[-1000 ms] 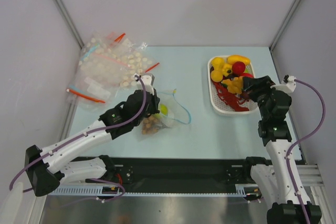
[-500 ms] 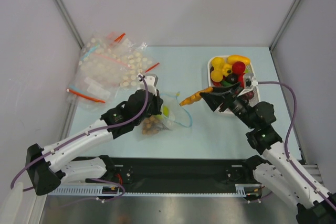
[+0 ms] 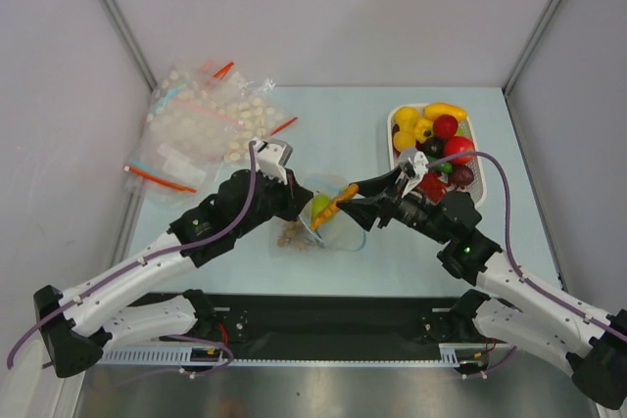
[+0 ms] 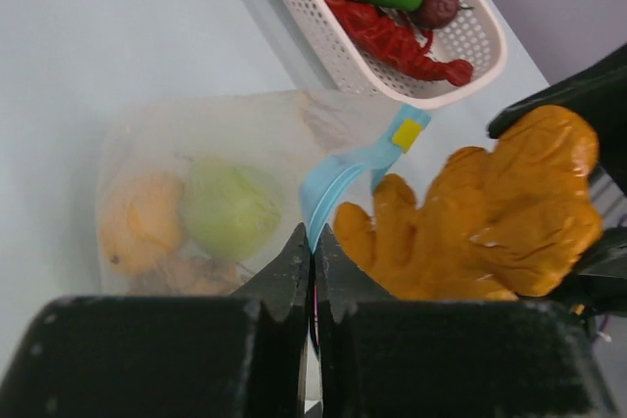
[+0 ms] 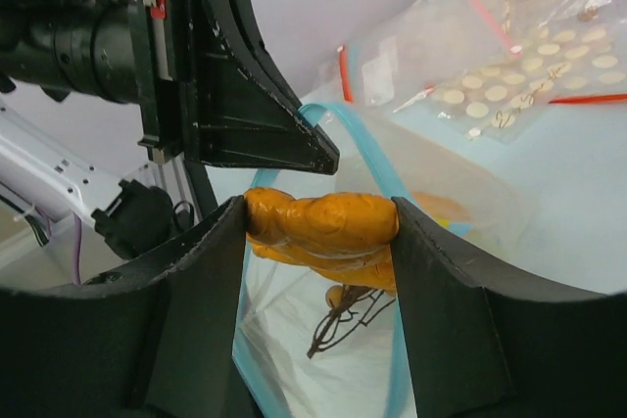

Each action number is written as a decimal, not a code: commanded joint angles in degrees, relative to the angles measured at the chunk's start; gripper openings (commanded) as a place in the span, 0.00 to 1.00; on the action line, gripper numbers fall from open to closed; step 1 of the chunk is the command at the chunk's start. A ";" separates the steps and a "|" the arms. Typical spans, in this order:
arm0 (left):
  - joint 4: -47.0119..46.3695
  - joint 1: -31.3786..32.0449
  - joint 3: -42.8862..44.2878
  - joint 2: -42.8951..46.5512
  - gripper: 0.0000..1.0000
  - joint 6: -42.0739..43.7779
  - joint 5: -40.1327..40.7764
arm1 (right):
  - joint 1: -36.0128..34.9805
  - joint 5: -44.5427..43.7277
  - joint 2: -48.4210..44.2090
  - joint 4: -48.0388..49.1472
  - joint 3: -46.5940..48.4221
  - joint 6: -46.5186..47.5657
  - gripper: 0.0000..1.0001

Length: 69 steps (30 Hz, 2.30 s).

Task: Place the food in the zip-top bag and seal the zipper
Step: Place the fake vegetable in the zipper food storage bag.

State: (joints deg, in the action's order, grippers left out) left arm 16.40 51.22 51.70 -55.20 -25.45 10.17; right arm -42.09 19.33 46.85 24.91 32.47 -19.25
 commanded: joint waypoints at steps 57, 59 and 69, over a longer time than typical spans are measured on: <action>-2.17 -0.25 3.40 2.46 0.04 -1.53 -22.74 | -12.93 -5.98 1.57 16.67 -9.44 32.16 0.26; -2.34 -0.25 3.40 3.60 0.04 -1.97 -23.53 | -12.67 -5.62 2.45 16.84 -9.18 31.90 0.27; -3.57 -0.25 2.44 4.40 0.03 -1.97 -22.22 | -11.53 5.51 6.49 22.82 -9.71 27.60 0.34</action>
State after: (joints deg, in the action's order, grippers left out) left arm 16.45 51.22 52.84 -50.68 -26.94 -11.14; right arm -53.76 18.74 52.36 42.78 22.35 9.89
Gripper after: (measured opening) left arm 0.037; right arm 0.356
